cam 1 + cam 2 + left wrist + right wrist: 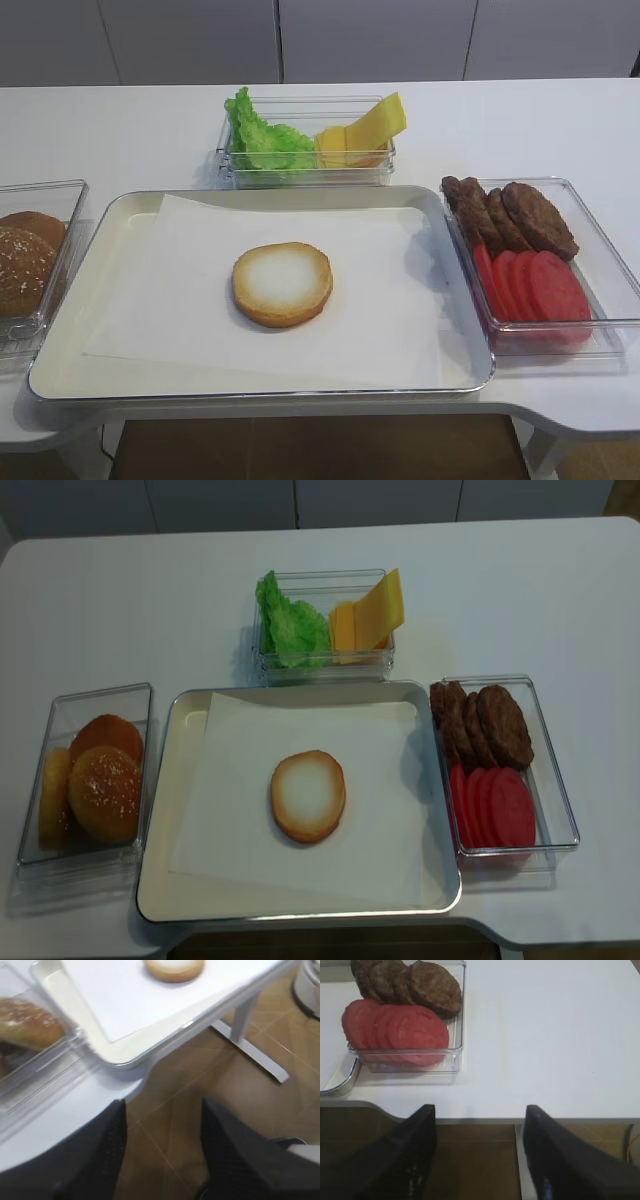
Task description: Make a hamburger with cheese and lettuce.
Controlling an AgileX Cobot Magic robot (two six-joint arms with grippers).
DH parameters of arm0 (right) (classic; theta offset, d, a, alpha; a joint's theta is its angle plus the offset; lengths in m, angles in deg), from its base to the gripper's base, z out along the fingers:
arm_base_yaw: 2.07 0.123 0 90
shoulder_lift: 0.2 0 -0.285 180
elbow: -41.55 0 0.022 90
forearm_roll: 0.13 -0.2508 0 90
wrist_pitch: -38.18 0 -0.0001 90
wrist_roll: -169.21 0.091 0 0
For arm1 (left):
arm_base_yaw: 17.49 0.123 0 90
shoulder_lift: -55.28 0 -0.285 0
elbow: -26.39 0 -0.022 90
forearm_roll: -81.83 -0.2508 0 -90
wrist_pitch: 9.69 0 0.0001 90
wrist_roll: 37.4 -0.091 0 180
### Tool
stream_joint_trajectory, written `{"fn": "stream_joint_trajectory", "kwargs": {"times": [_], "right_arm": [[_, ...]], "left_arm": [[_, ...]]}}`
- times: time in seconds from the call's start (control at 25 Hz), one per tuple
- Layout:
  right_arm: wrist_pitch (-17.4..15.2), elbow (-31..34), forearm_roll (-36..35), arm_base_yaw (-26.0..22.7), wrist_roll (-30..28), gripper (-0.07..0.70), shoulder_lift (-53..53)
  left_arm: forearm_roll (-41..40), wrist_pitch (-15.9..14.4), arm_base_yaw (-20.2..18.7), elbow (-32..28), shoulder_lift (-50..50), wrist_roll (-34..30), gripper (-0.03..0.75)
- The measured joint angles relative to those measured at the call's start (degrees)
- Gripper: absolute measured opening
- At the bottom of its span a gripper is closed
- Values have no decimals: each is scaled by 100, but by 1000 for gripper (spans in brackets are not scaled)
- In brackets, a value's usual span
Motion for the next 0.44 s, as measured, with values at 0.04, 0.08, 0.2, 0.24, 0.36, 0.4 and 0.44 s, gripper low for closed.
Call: {"fn": "stream_joint_trajectory", "kwargs": {"times": [0.04,0.08,0.2,0.24,0.36,0.4,0.44], "right_arm": [[0,0,0,0,0,440,0],[0,0,0,0,0,440,0],[0,0,0,0,0,440,0],[0,0,0,0,0,440,0],[0,0,0,0,0,440,0],[0,0,0,0,0,440,0],[0,0,0,0,0,440,0]], "left_arm": [[-159,0,0,-4,0,160,361],[-234,0,0,-4,0,276,361],[-293,10,0,-4,0,382,361],[-307,10,0,-4,0,393,361],[-307,21,0,-4,0,383,361],[-307,21,0,-4,0,383,361],[-307,21,0,-4,0,361,361]]}}
